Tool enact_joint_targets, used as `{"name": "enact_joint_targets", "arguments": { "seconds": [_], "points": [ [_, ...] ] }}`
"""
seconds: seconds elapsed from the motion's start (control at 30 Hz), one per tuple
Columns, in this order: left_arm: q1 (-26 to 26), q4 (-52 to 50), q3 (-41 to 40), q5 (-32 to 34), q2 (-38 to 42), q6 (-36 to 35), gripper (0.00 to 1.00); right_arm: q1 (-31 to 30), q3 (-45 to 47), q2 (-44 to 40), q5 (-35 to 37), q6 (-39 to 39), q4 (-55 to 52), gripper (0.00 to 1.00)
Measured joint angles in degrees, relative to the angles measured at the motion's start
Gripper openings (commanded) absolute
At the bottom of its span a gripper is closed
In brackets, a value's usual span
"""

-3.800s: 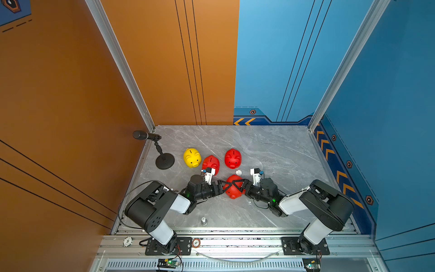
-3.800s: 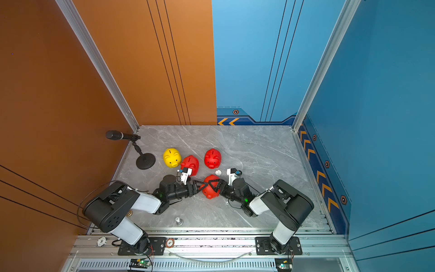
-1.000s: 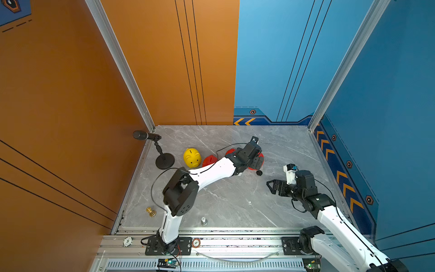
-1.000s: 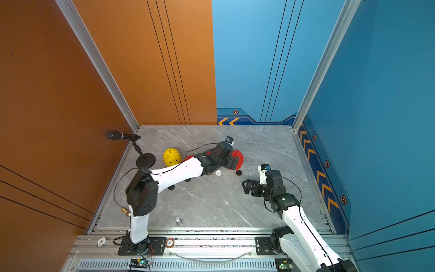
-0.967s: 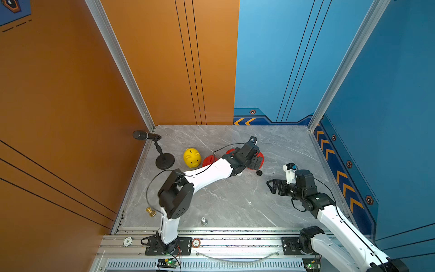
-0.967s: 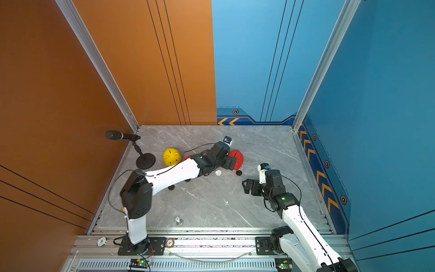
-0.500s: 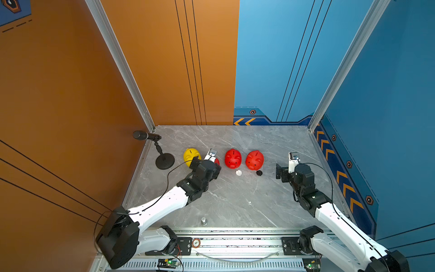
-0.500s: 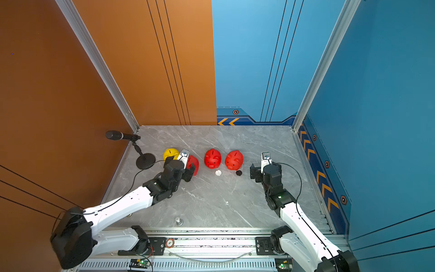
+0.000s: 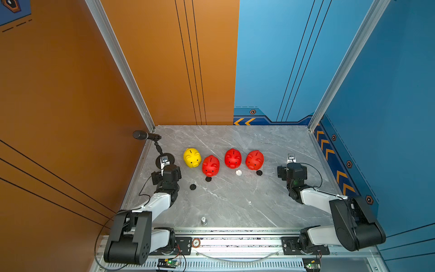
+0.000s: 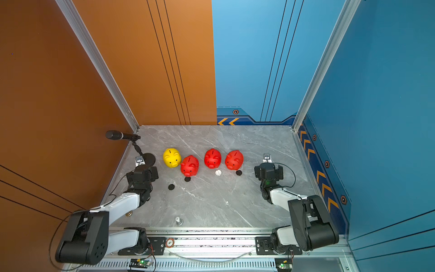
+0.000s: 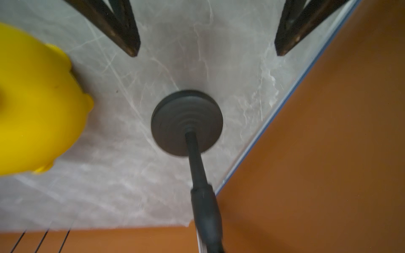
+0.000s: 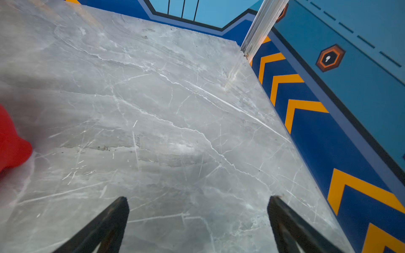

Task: Open piggy banks
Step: Reset both arms

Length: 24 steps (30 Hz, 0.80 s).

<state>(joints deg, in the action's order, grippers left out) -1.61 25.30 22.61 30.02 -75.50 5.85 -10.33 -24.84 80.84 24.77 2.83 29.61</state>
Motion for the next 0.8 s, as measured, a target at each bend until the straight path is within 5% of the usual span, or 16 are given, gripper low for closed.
{"name": "enact_joint_targets", "arguments": {
  "seconds": [0.17,0.4,0.8],
  "points": [
    [3.1,6.7,1.5,-7.4,-6.1,1.3,0.98,3.0,-1.3,1.9,-8.3,-0.1,3.8,1.0],
    [1.0,19.3,1.0,-15.5,-11.0,-2.2,0.98,9.4,3.0,6.4,-20.0,-2.3,16.1,1.0],
    [-1.9,26.3,-0.8,-17.8,-13.6,-6.1,0.98,8.7,3.7,7.2,-19.4,-4.4,18.9,1.0]
  ]
}}
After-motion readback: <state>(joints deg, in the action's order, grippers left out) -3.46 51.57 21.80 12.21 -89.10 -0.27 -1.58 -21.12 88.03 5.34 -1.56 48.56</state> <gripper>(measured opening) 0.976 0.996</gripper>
